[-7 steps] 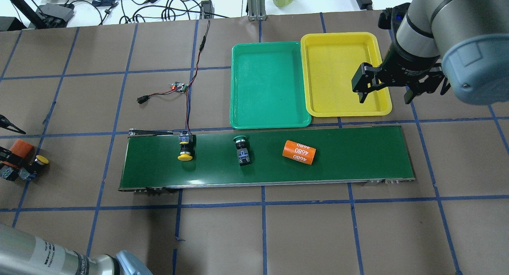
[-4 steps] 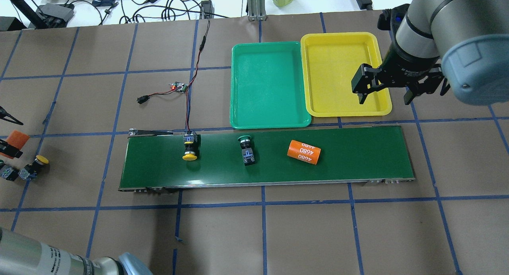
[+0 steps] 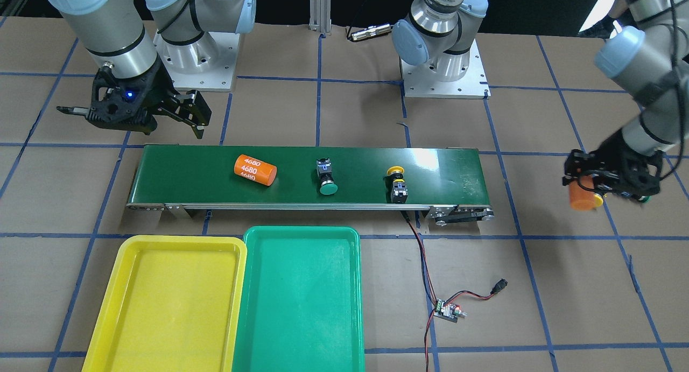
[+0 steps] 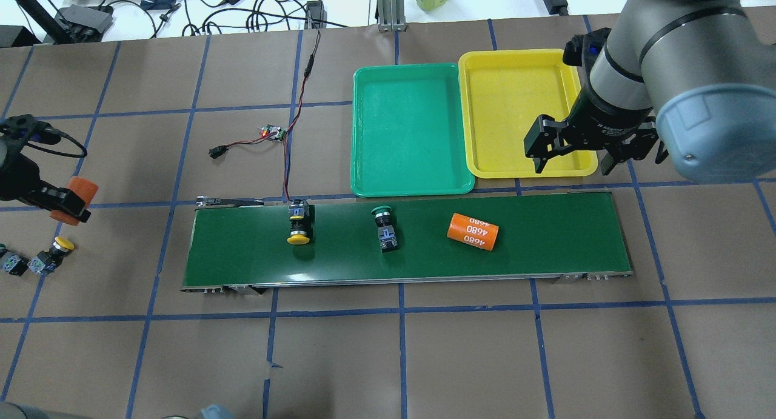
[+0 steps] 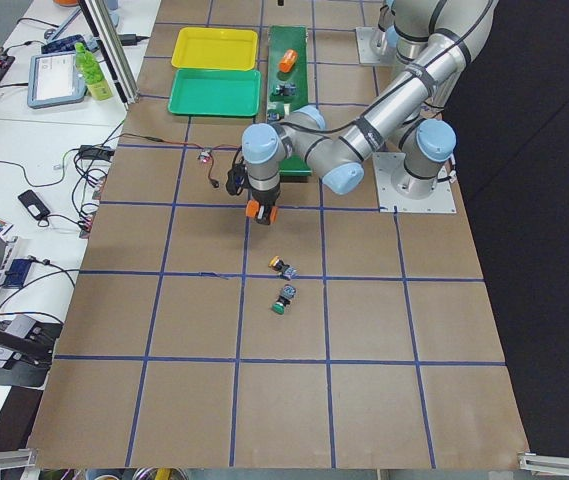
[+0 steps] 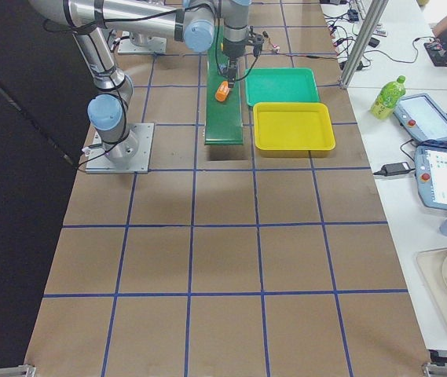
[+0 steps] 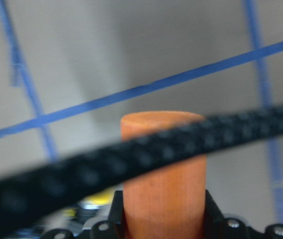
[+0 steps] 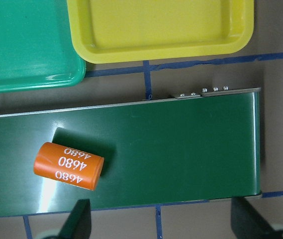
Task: Sort buttons by color to trays
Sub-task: 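Place battery on belt with left gripper while right gripper descends to green button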
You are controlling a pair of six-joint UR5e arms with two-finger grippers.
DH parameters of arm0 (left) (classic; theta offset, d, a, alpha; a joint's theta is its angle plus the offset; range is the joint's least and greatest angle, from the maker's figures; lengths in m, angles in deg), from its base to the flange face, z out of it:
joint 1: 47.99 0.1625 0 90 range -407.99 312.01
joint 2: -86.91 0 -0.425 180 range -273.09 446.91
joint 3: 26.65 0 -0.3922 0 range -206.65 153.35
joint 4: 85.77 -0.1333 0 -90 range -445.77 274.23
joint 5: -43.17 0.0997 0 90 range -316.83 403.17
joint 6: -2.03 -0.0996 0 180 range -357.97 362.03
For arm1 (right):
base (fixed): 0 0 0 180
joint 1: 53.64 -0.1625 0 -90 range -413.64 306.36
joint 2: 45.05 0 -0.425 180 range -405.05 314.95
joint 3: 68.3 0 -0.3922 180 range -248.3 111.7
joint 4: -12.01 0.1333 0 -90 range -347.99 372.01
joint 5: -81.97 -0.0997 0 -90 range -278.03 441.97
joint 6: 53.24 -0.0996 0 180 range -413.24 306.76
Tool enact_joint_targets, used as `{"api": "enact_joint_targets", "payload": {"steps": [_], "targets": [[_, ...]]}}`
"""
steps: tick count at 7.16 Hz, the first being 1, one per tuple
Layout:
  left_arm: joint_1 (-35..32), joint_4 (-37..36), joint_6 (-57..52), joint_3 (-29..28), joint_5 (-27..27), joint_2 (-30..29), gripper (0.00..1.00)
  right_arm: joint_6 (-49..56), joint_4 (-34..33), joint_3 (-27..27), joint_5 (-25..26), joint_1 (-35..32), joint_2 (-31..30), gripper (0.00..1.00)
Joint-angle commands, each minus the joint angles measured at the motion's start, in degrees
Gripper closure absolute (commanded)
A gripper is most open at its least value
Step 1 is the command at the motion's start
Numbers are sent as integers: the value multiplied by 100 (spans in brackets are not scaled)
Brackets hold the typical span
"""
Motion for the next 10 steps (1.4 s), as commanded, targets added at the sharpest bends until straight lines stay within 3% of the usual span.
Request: {"api": "enact_joint_targets", "payload": {"steps": [1,2,4,6,8,9,10], "targets": [[-1179,81,1180,436,-79,617,96,-8,-172,-116,-111,-7,-5,0],[-1664,90,458,533,-87,740,96,-86,-521,-125,-119,-33,-5,0],[-2395,11,-80,1016,-96,996,96,-533,-568,-125,-111,-549,21,0],[-2530,-76,-2484,1087,-17,1005,96,-684,-936,-212,-111,-788,240,0],[-2591,-854,-3497,1384,-78,830,96,-1506,-1331,-283,-76,-1288,590,0],[-2592,-1033,-3669,1543,-79,838,79,-1789,-1472,-292,-58,-1534,749,0],[-2600,-1122,-3627,1614,-122,821,8,-2053,-1535,-292,-58,-1745,1012,0]]}}
